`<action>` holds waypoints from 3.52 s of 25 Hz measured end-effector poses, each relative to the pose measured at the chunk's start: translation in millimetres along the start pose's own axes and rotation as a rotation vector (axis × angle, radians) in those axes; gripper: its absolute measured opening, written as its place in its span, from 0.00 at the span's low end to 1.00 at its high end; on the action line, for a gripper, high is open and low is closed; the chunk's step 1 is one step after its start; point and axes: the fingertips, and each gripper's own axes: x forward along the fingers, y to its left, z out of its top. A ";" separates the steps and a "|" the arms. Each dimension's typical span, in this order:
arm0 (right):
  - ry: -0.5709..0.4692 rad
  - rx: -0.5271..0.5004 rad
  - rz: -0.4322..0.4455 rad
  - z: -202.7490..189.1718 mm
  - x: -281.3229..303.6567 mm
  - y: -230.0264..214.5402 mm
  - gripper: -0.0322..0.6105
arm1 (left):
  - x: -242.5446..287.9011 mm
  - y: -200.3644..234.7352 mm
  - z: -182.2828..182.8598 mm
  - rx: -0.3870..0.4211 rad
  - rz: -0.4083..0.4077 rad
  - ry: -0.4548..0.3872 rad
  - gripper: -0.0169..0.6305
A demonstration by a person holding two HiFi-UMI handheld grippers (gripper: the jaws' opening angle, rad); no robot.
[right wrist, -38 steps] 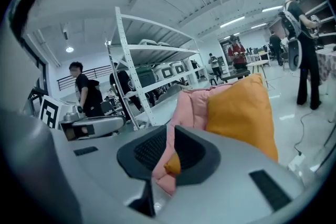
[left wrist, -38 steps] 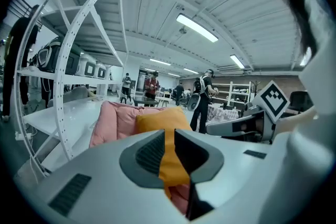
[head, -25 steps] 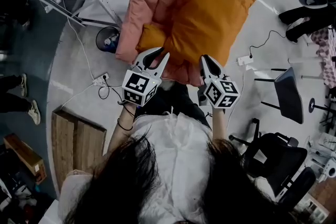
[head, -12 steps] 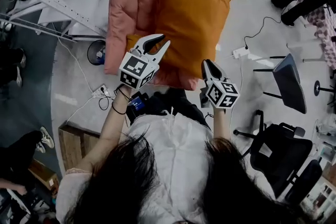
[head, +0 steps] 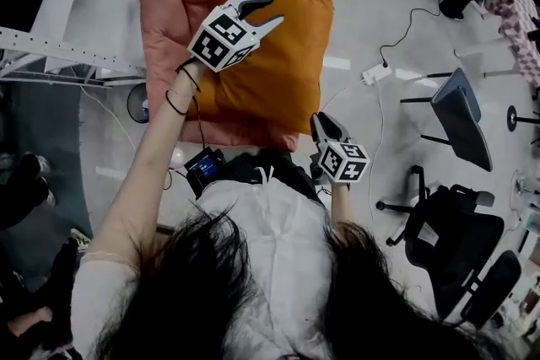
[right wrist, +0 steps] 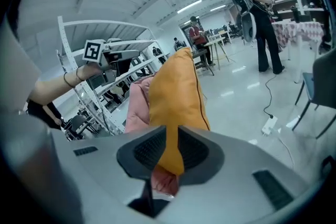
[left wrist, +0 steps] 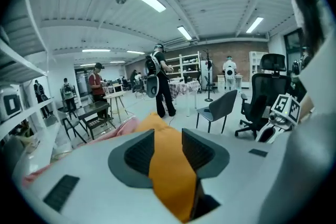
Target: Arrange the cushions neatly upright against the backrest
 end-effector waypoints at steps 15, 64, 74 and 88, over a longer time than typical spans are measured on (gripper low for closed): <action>0.026 0.119 -0.014 -28.1 6.6 -29.0 0.14 | 167.9 55.3 -2.1 0.059 -0.126 0.355 0.53; 0.084 0.354 0.133 -29.5 161.2 -2.2 0.16 | -175.5 149.2 -101.8 -0.606 0.389 -0.129 0.18; -0.113 0.181 0.251 95.2 140.3 42.1 0.13 | -269.0 164.5 -163.0 -0.789 0.579 -0.204 0.16; -0.230 -0.021 0.315 201.4 140.7 74.4 0.12 | -290.2 172.2 -187.3 -0.951 0.613 -0.360 0.15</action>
